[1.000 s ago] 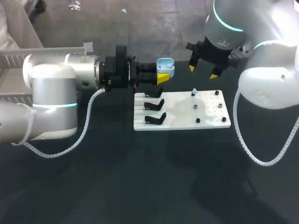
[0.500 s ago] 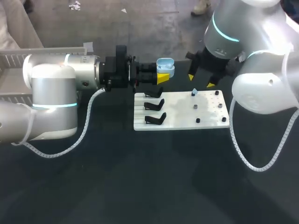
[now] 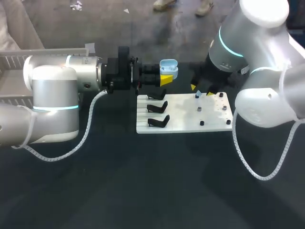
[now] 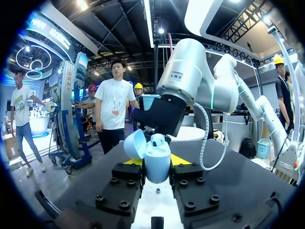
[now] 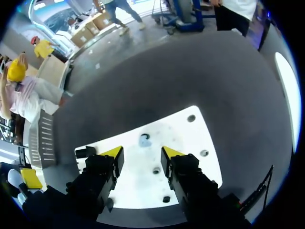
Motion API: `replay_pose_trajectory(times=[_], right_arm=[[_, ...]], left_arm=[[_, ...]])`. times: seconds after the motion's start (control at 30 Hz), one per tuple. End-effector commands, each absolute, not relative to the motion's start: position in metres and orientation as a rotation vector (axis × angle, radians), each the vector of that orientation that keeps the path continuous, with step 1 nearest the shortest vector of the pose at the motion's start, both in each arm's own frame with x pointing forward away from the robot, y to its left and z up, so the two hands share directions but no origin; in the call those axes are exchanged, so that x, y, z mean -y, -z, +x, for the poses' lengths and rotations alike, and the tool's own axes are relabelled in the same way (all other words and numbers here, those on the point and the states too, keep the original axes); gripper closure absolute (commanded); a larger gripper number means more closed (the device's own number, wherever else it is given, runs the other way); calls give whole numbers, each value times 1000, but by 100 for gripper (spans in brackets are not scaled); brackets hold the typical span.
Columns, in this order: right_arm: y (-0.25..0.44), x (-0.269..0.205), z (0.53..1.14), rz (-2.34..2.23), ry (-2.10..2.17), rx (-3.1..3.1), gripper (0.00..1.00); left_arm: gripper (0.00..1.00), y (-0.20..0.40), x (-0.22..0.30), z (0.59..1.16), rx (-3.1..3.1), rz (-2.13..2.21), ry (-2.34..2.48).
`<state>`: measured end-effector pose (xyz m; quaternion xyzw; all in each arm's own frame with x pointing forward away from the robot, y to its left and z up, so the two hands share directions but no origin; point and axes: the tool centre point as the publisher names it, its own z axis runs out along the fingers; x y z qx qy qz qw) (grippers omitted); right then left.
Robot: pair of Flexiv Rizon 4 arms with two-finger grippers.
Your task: Pick up each earbud case from the left stands, insert the matching earbuds, close the lid, and place the case in the box.
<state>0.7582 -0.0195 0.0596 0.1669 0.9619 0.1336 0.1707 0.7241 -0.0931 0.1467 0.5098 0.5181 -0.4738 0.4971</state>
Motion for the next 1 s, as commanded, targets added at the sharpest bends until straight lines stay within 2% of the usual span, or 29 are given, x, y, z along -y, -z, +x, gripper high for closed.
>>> replay_pose_trajectory(times=[0.03, 0.13, 0.3, 0.33, 0.53, 0.6, 0.77, 0.87, 1.0], right_arm=[[-50, 21, 760, 469, -391, -2726, 51], [-46, 21, 762, 461, -393, -2735, 51], [-40, 20, 764, 449, -395, -2742, 35], [-39, 19, 765, 450, -397, -2744, 34], [-35, 17, 768, 453, -409, -2745, 38], [-34, 17, 769, 456, -414, -2747, 42], [-33, 15, 771, 456, -422, -2747, 42], [-32, 15, 772, 457, -424, -2745, 47], [-32, 15, 773, 460, -424, -2744, 47]], left_arm=[[100, -146, 93, 723, -1250, 1228, 1142], [100, -146, 93, 723, -1250, 1228, 1142], [100, -146, 93, 723, -1250, 1228, 1142], [100, -146, 93, 723, -1250, 1228, 1142], [100, -146, 93, 723, -1250, 1228, 1142], [100, -146, 93, 723, -1250, 1228, 1142], [100, -146, 93, 723, -1250, 1228, 1142], [100, -146, 93, 723, -1250, 1228, 1142], [100, -146, 93, 723, -1250, 1228, 1142]])
